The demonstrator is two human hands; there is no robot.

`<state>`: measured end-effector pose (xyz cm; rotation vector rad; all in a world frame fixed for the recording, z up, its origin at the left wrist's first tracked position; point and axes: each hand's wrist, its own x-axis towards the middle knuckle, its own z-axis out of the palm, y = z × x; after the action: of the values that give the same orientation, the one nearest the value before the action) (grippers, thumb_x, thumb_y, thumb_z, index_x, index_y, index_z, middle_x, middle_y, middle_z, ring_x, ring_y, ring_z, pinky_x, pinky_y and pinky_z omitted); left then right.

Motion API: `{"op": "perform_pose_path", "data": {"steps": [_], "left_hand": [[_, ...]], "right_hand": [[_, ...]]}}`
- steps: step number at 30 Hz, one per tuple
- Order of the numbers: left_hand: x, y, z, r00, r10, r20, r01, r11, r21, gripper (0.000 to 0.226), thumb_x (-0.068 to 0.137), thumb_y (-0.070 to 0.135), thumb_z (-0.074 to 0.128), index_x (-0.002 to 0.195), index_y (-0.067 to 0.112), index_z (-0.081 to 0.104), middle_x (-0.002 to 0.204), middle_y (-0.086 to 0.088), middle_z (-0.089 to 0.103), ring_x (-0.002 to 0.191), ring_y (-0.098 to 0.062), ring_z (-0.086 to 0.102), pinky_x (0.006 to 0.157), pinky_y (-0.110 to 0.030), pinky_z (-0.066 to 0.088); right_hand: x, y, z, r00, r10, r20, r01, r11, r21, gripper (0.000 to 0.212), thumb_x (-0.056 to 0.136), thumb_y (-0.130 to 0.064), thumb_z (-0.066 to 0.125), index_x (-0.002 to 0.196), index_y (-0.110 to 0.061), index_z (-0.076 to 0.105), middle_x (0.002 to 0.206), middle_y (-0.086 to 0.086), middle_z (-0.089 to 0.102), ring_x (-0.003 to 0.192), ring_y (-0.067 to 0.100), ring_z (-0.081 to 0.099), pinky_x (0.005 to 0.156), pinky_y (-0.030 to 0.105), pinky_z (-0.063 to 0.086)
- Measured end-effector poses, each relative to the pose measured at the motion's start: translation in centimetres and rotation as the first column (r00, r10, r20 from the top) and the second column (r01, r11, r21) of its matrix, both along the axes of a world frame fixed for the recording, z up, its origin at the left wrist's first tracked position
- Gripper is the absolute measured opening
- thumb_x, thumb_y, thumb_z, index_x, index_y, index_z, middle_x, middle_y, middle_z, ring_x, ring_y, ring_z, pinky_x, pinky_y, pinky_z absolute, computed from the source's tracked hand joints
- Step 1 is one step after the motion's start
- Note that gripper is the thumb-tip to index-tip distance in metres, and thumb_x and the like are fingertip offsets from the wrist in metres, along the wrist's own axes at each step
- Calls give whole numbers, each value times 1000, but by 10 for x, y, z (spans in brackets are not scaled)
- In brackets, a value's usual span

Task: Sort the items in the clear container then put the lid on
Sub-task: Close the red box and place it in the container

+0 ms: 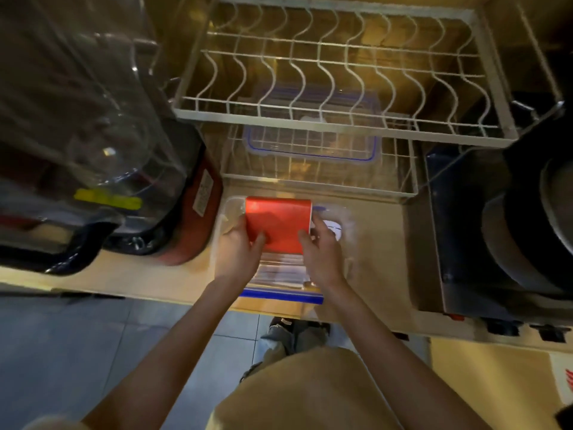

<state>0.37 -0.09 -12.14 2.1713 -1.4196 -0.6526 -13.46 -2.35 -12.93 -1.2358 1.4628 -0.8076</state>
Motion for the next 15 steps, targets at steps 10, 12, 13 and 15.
{"op": "perform_pose_path", "data": {"steps": [10,12,13,15], "left_hand": [[19,13,-28,997,-79,-15,80,980,183,76,90,13,48,144,-1,-5,149,-26,26,112,-40,53,89,-36,41],[18,17,-30,996,-87,-31,91,982,163,79,89,12,49,144,1,-7,153,-23,19,114,-40,52,92,-37,42],[18,19,-31,995,-96,-31,100,984,148,80,88,12,51,144,3,-5,153,-22,16,117,-40,50,93,-38,42],[16,24,-33,992,-127,-16,128,981,144,77,87,13,51,146,7,2,155,-21,9,129,-42,38,101,-43,40]], "right_hand": [[24,12,-23,970,240,-35,-236,968,86,45,94,-4,40,136,-20,41,116,6,65,101,22,62,86,29,51],[25,13,-24,971,238,-31,-235,968,84,43,95,-4,39,135,-21,42,113,2,64,96,17,61,77,18,46],[25,13,-25,972,231,-33,-227,970,85,43,95,-5,39,136,-21,42,113,1,63,95,16,60,76,18,45],[26,13,-25,971,233,-52,-229,971,77,43,97,-10,39,138,-22,39,114,0,63,94,17,61,80,24,47]]}}
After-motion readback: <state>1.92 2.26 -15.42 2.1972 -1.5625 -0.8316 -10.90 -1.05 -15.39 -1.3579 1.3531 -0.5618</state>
